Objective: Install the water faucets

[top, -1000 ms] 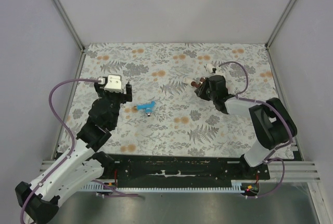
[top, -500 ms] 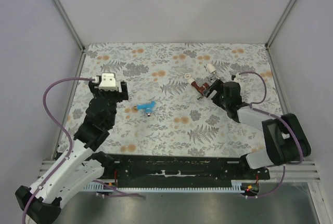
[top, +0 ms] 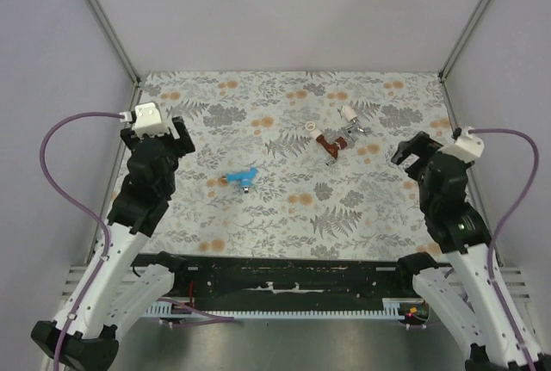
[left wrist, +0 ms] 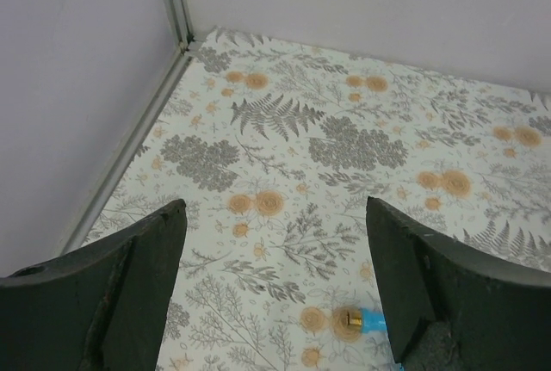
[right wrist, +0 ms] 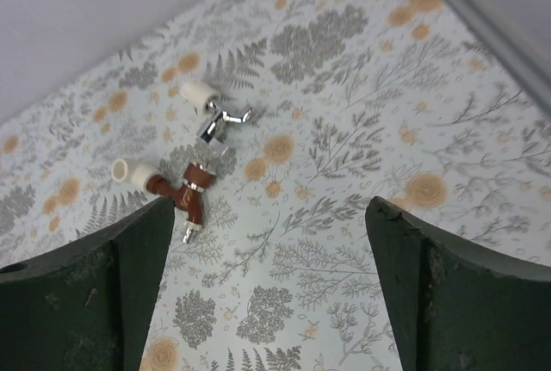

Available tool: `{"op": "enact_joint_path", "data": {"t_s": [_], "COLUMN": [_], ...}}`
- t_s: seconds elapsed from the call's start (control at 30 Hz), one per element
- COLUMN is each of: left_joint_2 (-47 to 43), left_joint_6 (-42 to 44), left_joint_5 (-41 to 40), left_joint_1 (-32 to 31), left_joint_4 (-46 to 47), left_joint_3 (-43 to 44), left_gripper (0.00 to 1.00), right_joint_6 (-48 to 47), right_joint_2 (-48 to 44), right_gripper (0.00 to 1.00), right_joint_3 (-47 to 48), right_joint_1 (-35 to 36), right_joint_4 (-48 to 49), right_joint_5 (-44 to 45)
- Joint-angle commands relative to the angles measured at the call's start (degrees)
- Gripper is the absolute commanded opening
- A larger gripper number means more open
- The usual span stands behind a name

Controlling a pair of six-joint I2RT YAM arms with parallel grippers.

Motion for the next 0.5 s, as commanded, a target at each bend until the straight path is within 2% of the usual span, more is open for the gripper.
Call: {"op": "enact_joint_path", "data": {"t_s": [0.0, 0.13, 0.37, 0.47], "left_joint_2": [2.0, -3.5, -23.1, -27.8], "left_joint_6": [-8.0, -10.6, -7.0, -7.3], "left_joint_5": [2.4, -1.6, 1.0, 1.6], "left_joint_1": [0.4, 0.4, 0.4, 0.4], "left_joint_4": [-12.8, -20.1, -15.5, -13.3], "left_joint_3": [8.7, 7.8, -3.0, -6.9], "left_gripper": [0.89, 0.9, 0.91, 0.91], "right_joint_6": [-7.3, -12.4, -17.4, -17.4], "right_joint_2": [-10.7, -19.3, -26.0, -28.5], "right_gripper": [0.98, 0.98, 0.98, 0.98], "right_joint_3": [5.3, 6.3, 4.0, 2.1], "right_joint_1": [-0.2, -0.1, -0.1, 0.0], "right_joint_4": [-9.4, -9.5, -9.1, -8.2], "right_joint_5": [7.4, 8.9, 10.8, 10.5]}}
